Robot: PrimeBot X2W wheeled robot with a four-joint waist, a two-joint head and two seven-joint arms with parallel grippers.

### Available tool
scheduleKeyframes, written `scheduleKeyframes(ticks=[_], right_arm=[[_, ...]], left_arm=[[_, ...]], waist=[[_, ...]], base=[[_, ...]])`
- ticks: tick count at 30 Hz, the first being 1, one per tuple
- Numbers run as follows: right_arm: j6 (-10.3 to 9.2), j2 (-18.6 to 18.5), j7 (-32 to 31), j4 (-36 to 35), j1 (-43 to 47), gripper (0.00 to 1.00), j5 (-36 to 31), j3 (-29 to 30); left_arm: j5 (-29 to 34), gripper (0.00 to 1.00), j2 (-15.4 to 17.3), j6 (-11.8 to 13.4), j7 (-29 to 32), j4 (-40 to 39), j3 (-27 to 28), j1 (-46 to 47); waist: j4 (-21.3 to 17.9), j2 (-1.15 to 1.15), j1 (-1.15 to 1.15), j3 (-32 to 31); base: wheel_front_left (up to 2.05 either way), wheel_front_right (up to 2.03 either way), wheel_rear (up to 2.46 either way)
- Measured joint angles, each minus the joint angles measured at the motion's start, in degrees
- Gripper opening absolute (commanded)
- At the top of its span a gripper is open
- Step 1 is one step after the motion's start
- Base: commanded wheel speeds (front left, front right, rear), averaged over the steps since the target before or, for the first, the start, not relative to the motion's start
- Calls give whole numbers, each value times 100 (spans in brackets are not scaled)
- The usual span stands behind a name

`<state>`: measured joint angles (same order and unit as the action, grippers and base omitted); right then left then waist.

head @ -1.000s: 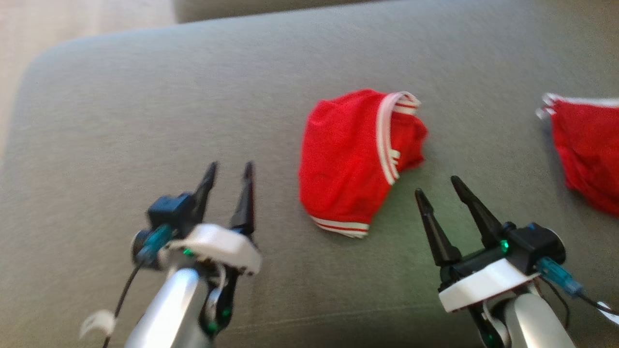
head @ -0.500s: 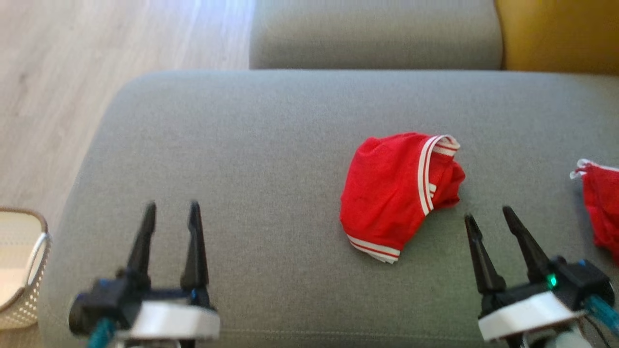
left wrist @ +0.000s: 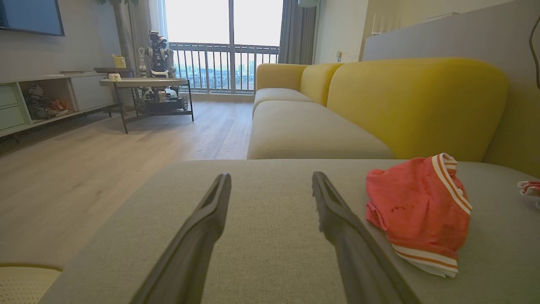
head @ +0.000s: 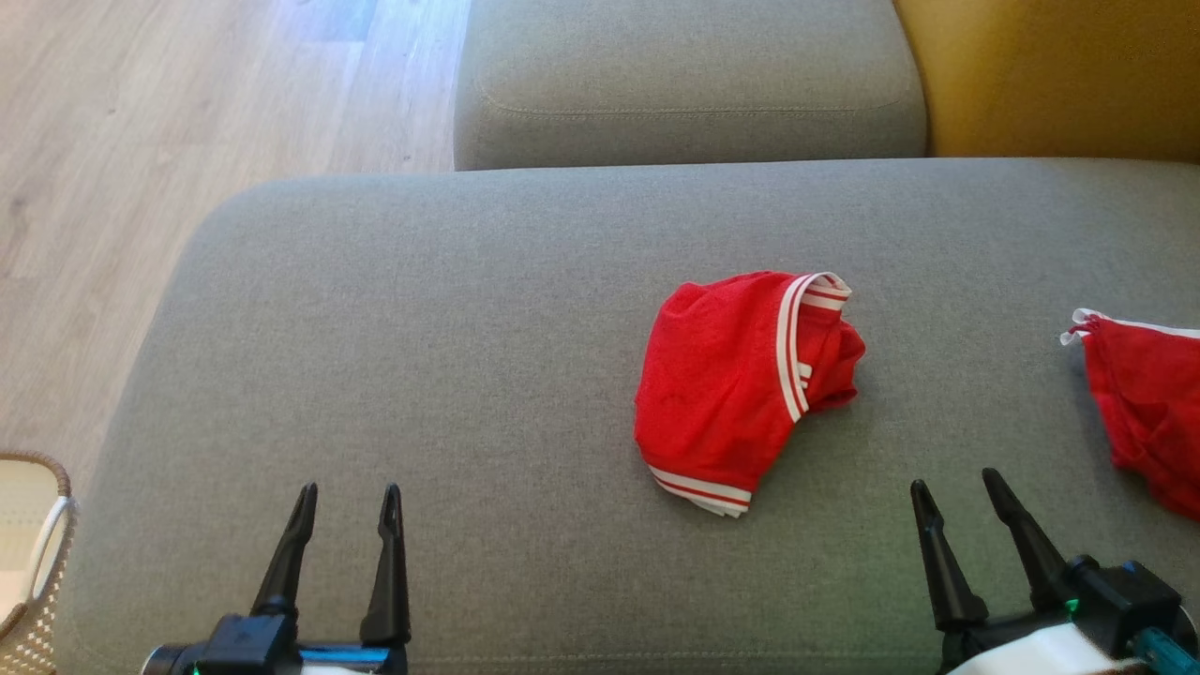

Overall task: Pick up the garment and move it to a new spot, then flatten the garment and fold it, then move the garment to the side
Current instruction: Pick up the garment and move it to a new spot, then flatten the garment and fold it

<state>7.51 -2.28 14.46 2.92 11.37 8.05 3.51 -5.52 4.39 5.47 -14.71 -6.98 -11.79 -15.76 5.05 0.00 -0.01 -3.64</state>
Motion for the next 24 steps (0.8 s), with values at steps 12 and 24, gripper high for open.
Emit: scheduleKeyframes(ticks=[12,24], right_arm=[[0,1,0,12,-7,100,-49,44],[0,2,0,-1,-70,100,-51,-22]], left_arm=[[151,100,-70,0,0,1,26,0],[45,100,-88,-259,1,336,-344,127]], waist=[[9,0,0,-20],[-292,0,0,144]], base=[[0,0,0],[0,0,0]])
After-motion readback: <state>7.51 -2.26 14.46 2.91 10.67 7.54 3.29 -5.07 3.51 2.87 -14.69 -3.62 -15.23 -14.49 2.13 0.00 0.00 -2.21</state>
